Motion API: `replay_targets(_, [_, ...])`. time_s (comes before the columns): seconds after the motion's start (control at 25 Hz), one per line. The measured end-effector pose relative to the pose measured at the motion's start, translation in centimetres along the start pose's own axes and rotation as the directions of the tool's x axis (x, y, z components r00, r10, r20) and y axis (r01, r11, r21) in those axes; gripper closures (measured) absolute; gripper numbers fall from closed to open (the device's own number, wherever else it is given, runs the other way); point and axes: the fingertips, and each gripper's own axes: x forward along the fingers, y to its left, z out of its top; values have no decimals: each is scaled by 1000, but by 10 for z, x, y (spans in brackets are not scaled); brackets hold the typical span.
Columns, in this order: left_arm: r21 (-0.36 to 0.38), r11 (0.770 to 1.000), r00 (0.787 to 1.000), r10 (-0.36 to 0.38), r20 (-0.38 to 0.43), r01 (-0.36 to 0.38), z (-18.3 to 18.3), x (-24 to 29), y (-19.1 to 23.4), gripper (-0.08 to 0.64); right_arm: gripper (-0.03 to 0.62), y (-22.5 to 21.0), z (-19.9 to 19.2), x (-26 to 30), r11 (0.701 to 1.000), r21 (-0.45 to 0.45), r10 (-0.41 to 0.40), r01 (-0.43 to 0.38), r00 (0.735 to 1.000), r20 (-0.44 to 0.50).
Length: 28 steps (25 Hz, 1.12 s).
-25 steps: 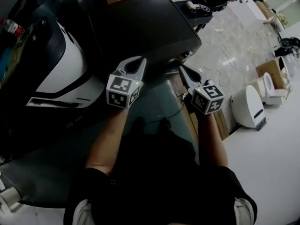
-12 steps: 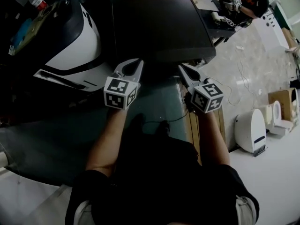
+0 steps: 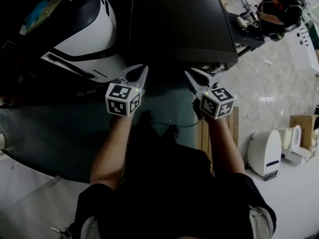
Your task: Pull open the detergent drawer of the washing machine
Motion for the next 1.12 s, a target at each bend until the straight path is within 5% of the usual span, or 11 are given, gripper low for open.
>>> replay_targets(0.36, [-94,991,994,92,-62,-97,-41,-3,63,549,440,1,-34,58,997,39,70,-66,993,-99])
replay_targets(0.88, [-181,979,984,64,-169,-95,-114,22,136,545,399,-19,-90,131,998,47,41,-31,970,-241])
replay_targets(1.0, [-198,975,978,56,-200,-96,-131,31,151,444,396,-24,-102,145,999,44,26,-15,962,-270])
replay_targets(1.12, [-208,974,974,45,-221,-92,-146,42,163,421,396,-31,-113,157,1000,30,5,4,957,-290])
